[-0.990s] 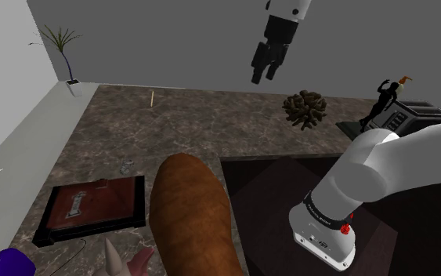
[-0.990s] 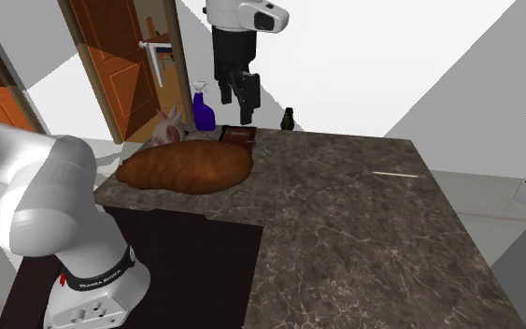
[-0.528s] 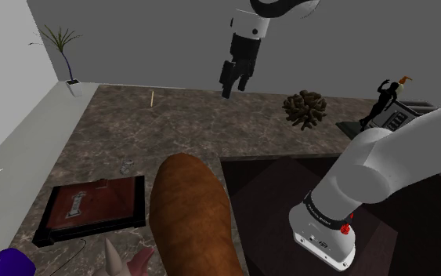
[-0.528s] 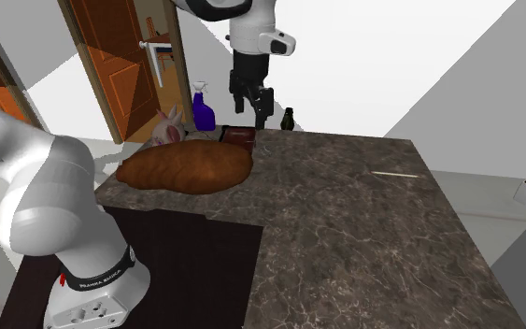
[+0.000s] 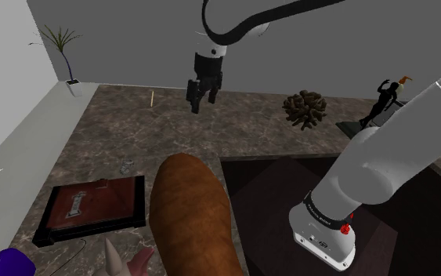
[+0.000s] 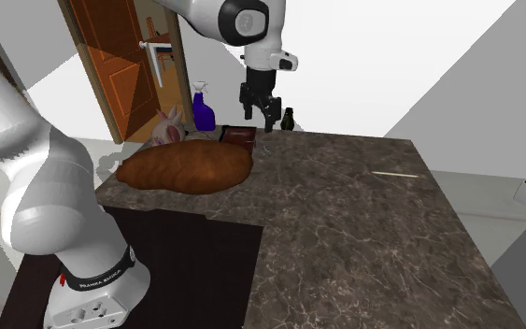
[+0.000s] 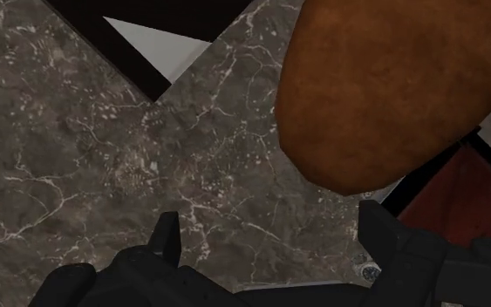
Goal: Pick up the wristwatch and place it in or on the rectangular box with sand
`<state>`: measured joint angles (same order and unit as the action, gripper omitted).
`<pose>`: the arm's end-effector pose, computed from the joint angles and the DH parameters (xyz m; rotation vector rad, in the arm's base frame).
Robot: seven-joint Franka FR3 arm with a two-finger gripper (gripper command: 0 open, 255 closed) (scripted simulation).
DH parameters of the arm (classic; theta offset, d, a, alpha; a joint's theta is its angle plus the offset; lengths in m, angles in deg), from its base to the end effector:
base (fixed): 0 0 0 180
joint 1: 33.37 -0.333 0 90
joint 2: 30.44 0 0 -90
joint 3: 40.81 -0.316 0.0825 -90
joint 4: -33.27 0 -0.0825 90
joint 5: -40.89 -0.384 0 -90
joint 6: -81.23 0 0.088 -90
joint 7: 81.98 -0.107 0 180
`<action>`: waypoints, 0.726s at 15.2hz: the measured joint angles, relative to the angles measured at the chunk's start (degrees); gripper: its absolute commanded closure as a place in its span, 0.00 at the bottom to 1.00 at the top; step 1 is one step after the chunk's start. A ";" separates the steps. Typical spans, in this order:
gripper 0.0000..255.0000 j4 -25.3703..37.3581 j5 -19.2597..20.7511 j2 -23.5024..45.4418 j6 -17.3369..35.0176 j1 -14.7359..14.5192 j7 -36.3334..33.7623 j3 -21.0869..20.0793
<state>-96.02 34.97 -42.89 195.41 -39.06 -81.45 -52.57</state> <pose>0.4513 0.1514 0.4464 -3.0721 -0.4068 0.0874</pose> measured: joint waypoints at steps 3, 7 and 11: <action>0.00 3.39 1.79 6.65 2.66 -0.72 -1.48 -1.62; 0.00 8.82 4.70 15.01 4.58 -2.37 -4.36 -3.63; 0.00 15.61 8.42 24.37 5.86 -4.50 -7.12 -4.71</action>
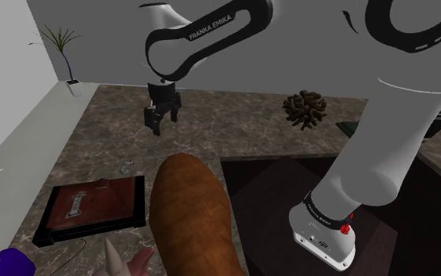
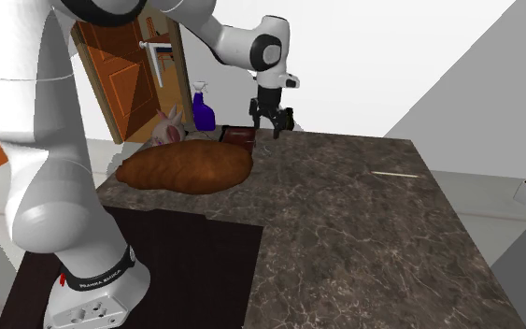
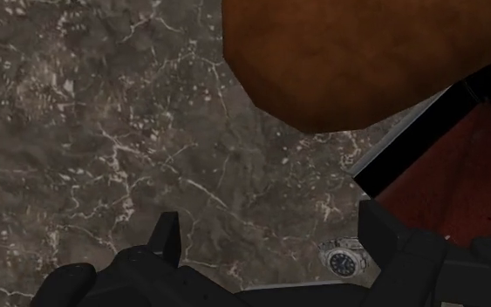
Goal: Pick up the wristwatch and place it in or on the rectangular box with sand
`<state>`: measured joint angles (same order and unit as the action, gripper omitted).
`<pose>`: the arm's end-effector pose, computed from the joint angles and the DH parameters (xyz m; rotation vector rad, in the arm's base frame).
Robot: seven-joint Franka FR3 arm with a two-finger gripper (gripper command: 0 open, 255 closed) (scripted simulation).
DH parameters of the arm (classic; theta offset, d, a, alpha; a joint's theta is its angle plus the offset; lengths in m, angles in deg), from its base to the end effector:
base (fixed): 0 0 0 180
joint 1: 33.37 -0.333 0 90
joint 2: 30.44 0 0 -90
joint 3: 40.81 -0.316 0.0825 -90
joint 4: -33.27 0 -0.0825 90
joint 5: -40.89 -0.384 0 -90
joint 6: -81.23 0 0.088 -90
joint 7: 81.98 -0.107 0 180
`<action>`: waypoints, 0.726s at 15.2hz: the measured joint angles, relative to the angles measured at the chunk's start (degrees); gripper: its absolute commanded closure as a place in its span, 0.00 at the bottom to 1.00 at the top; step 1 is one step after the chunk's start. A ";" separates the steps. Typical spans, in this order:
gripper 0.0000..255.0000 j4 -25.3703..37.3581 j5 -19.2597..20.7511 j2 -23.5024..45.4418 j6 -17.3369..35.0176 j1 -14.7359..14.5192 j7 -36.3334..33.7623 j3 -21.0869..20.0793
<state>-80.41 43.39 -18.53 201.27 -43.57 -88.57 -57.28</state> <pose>0.5244 0.2555 0.3585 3.0807 0.5776 -0.1417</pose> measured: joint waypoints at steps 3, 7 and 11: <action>0.00 5.67 2.74 6.65 -0.06 -2.15 -1.94 -0.35; 0.00 13.33 5.95 15.32 -0.45 -5.26 -3.72 -0.25; 0.00 22.43 8.70 24.30 -1.85 -8.93 -5.01 0.19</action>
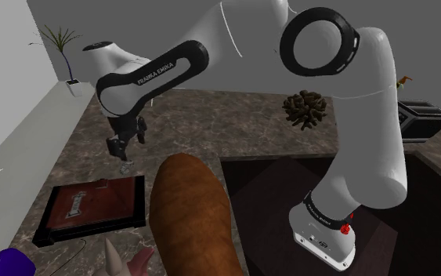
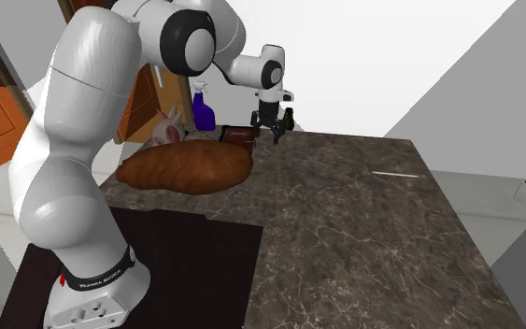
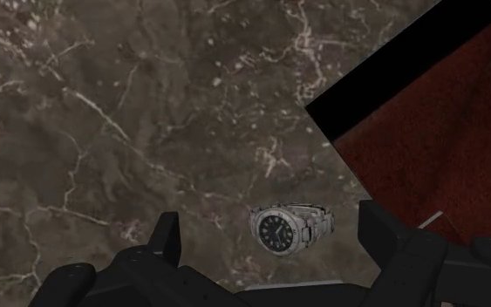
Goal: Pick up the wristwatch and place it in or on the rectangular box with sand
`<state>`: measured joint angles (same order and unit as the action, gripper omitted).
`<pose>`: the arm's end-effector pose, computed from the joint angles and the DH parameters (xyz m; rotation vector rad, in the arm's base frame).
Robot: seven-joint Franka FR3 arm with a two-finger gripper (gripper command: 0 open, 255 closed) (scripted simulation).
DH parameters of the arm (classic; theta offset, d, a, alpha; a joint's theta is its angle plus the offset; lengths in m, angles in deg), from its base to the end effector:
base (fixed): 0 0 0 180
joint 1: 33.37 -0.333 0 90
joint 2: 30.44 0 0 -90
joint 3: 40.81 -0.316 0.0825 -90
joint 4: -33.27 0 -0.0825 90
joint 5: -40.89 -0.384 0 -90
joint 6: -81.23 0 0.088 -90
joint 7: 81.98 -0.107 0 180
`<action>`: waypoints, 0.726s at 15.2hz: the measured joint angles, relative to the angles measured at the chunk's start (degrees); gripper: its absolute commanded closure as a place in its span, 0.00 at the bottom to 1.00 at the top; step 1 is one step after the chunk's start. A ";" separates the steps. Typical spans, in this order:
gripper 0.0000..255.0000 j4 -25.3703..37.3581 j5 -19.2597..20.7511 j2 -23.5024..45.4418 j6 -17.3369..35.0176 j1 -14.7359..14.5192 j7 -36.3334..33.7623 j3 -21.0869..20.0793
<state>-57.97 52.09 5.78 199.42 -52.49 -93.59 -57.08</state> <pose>0.5737 0.3649 0.2645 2.9987 0.7310 -0.1903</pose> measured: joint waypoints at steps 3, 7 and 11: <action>0.00 7.93 1.63 7.02 -1.84 -2.83 -0.36 0.50; 0.00 10.37 2.39 10.50 -1.08 -3.76 -0.47 0.94; 0.00 9.66 2.78 11.88 0.97 -3.89 -0.72 1.24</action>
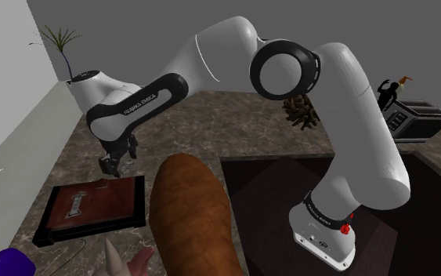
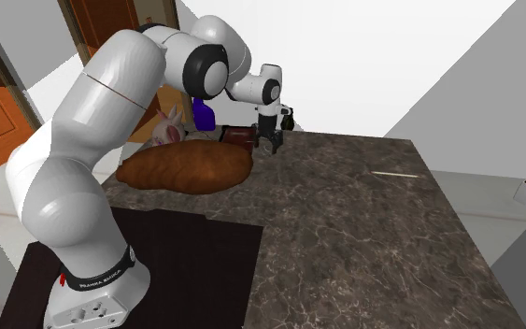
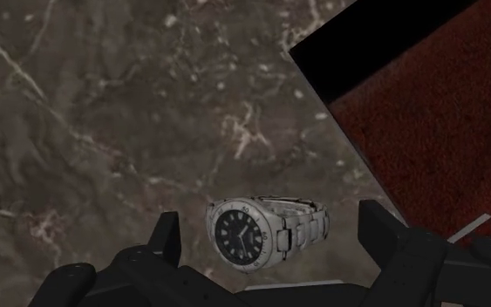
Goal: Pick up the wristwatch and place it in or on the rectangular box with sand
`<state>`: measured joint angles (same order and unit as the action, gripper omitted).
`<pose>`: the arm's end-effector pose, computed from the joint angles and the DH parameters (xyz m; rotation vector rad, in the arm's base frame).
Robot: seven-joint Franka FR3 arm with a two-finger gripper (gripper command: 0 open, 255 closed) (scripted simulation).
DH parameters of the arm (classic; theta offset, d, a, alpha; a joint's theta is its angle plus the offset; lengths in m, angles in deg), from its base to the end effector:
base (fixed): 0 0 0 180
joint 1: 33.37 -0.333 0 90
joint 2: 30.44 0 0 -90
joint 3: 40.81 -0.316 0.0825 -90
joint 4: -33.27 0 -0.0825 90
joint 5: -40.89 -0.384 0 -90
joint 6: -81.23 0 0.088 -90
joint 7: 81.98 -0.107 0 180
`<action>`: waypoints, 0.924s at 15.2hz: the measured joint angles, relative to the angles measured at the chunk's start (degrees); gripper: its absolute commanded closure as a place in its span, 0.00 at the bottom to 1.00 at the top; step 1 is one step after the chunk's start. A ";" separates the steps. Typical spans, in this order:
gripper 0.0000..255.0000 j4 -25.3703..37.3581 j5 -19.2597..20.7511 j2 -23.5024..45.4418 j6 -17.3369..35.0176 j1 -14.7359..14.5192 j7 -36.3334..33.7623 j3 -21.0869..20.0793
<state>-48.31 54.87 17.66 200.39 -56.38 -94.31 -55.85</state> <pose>0.5851 0.4006 0.1934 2.9664 0.7823 -0.2086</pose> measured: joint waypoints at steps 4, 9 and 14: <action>0.00 -0.24 0.08 0.22 0.46 0.08 0.04 0.08; 1.00 -0.21 0.08 0.26 0.49 0.08 0.04 0.09; 1.00 -0.21 0.08 0.27 0.49 0.08 0.04 0.08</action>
<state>-48.52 54.96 17.92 200.88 -56.31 -94.27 -55.76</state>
